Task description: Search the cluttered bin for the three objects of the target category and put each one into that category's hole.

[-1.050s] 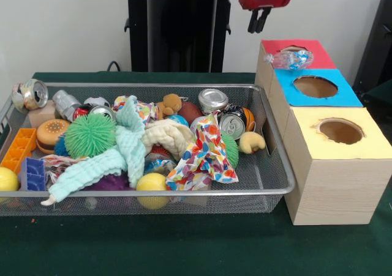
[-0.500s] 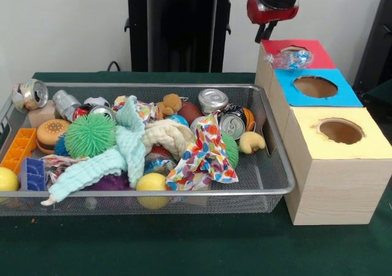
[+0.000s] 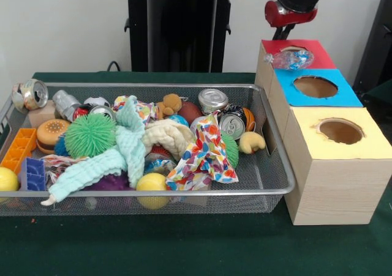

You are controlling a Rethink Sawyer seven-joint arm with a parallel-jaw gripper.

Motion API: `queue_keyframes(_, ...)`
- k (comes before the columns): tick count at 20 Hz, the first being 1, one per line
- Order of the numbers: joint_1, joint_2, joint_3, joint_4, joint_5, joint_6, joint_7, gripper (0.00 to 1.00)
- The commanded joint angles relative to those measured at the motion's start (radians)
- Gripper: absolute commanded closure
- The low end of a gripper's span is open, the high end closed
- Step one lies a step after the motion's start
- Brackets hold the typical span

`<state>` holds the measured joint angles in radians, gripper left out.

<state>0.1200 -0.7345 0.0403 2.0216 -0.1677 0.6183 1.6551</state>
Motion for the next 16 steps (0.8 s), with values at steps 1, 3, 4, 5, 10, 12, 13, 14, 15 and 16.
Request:
queue_keyframes(1,0.000,0.022,-0.010,-0.151,0.052,0.108,0.194,1.00)
queue_keyframes(3,-0.001,0.027,-0.022,-0.166,0.037,0.111,0.189,1.00)
queue_keyframes(4,-0.004,0.027,-0.028,-0.171,0.030,0.113,0.186,1.00)
queue_keyframes(5,-0.001,0.023,-0.037,-0.176,0.020,0.121,0.184,1.00)
queue_keyframes(10,-0.014,-0.030,-0.071,-0.197,-0.026,0.222,0.127,1.00)
queue_keyframes(12,-0.018,-0.040,-0.075,-0.199,-0.035,0.231,0.113,1.00)
queue_keyframes(13,-0.020,-0.043,-0.077,-0.202,-0.039,0.235,0.108,1.00)
queue_keyframes(14,-0.022,-0.043,-0.074,-0.205,-0.041,0.237,0.103,1.00)
queue_keyframes(15,-0.025,-0.040,-0.072,-0.207,-0.039,0.226,0.105,1.00)
queue_keyframes(16,-0.026,-0.037,-0.069,-0.209,-0.035,0.217,0.108,1.00)
